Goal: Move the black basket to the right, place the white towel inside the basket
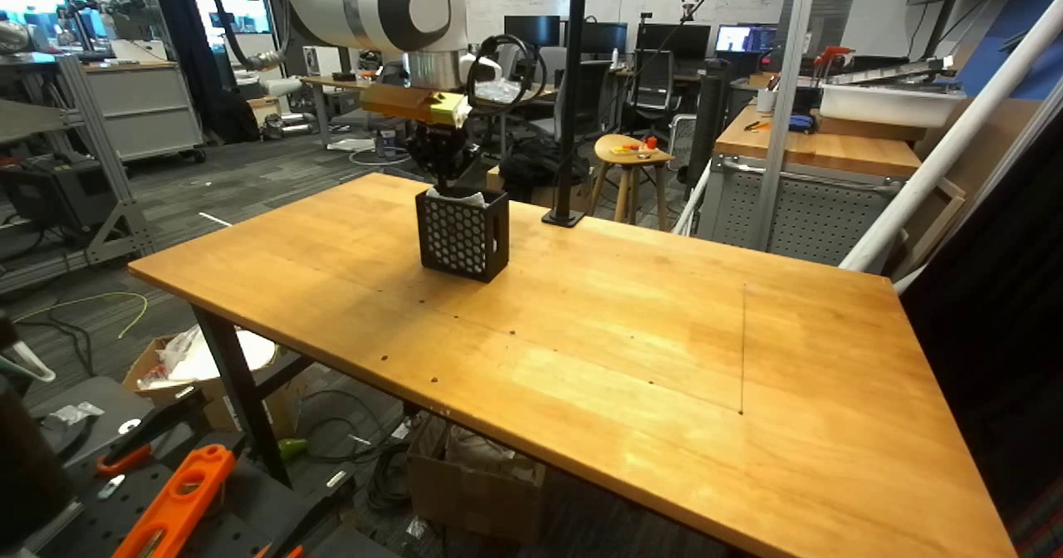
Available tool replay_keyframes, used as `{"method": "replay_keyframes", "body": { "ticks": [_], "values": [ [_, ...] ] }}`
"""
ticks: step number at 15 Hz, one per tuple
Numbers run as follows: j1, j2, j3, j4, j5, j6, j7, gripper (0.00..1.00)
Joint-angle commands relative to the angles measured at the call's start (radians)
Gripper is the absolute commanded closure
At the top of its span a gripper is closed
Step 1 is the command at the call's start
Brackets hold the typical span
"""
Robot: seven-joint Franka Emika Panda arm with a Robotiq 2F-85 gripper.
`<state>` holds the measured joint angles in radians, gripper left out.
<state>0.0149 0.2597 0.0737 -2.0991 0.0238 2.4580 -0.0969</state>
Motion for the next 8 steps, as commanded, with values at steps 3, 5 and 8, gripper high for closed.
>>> {"method": "replay_keyframes", "body": {
  "ticks": [3, 5, 8],
  "values": [
    [-0.006, 0.019, 0.001, 0.003, 0.034, 0.017, -0.017, 0.99],
    [-0.008, 0.029, 0.003, 0.008, 0.042, 0.020, -0.022, 0.99],
    [-0.012, 0.049, 0.006, 0.014, 0.059, 0.024, -0.032, 0.99]
  ]
}}
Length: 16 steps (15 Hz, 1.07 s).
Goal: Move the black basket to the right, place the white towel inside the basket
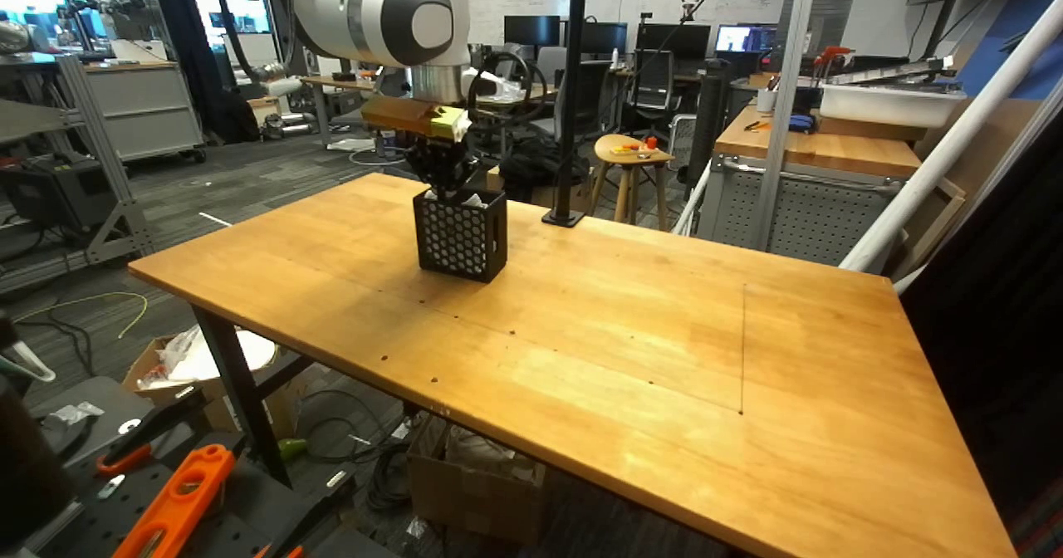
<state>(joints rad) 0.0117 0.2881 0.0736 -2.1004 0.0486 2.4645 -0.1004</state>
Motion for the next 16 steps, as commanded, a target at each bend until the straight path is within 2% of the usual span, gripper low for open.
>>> {"method": "replay_keyframes", "body": {
  "ticks": [1, 10, 16],
  "values": [
    [-0.011, 0.030, 0.007, 0.017, 0.043, 0.019, -0.034, 0.99],
    [-0.037, 0.110, 0.018, 0.048, 0.104, 0.022, -0.086, 0.99],
    [-0.032, 0.083, 0.009, 0.038, 0.083, 0.007, -0.068, 0.99]
  ]
}}
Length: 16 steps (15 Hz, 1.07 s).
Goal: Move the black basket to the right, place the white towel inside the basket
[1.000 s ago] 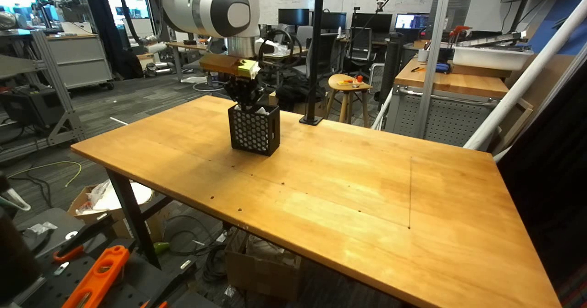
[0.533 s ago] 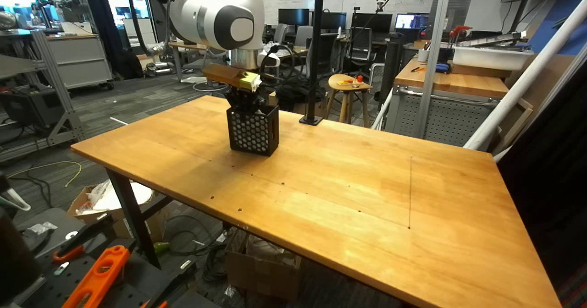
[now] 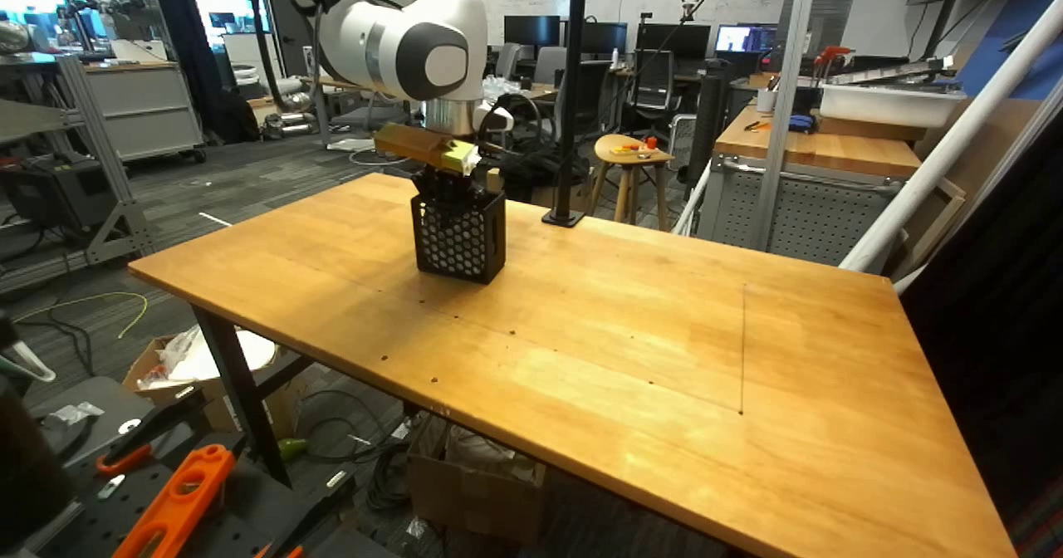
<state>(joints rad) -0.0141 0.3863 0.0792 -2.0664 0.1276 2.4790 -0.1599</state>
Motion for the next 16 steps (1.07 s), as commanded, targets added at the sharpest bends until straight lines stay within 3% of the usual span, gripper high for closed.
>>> {"method": "replay_keyframes", "body": {
  "ticks": [1, 9, 16],
  "values": [
    [-0.002, -0.031, 0.000, -0.002, -0.004, -0.011, 0.002, 0.99],
    [0.020, -0.126, -0.028, -0.005, -0.069, -0.040, 0.064, 0.99],
    [0.021, -0.126, -0.033, -0.006, -0.118, -0.024, 0.074, 0.99]
  ]
}}
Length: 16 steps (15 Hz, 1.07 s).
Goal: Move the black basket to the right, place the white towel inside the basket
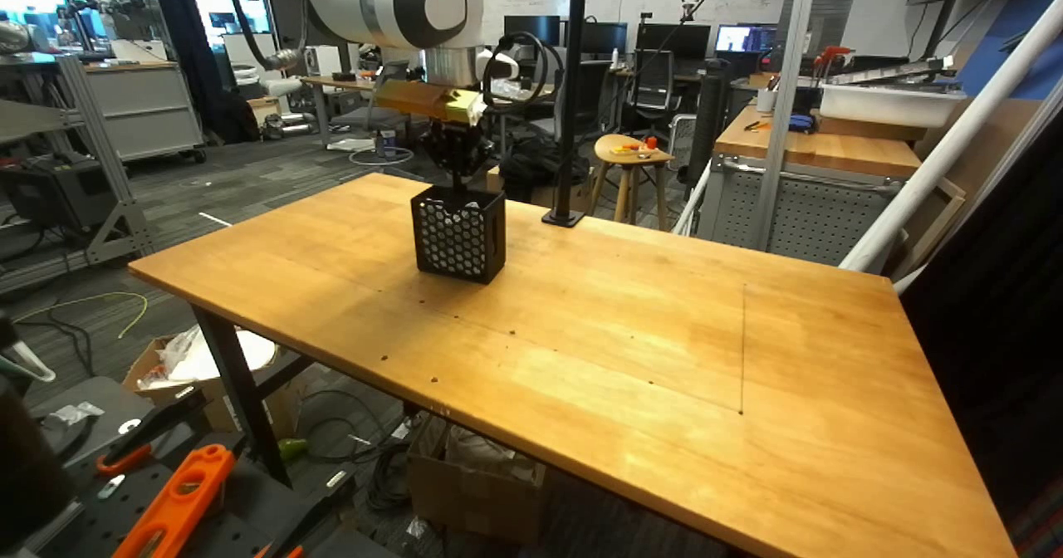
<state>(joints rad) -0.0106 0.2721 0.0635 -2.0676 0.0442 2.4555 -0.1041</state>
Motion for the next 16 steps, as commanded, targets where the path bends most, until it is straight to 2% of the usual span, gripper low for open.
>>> {"method": "replay_keyframes", "body": {
  "ticks": [1, 7, 16],
  "values": [
    [0.017, -0.007, -0.020, -0.003, -0.046, -0.003, 0.015, 0.99],
    [0.006, 0.013, -0.036, 0.005, -0.093, 0.002, -0.007, 0.99],
    [-0.013, 0.117, -0.024, 0.051, -0.054, 0.008, -0.055, 0.99]
  ]
}}
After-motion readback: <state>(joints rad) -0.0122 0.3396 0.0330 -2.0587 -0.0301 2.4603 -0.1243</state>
